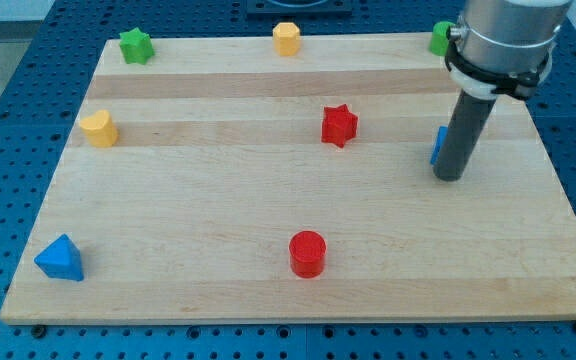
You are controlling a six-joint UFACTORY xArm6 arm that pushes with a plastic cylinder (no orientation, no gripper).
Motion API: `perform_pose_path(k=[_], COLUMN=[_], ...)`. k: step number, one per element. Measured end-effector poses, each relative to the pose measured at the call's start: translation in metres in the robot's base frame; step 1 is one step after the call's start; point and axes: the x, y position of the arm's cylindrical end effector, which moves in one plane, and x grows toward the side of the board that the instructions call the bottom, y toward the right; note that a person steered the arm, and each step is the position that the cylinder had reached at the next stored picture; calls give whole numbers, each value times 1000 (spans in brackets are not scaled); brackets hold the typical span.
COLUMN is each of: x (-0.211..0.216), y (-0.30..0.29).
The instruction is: Push blue cube slightly right
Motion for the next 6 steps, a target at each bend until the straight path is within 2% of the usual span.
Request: perform_pose_path(k=[4, 6], x=[-58, -58], y=[-37, 20])
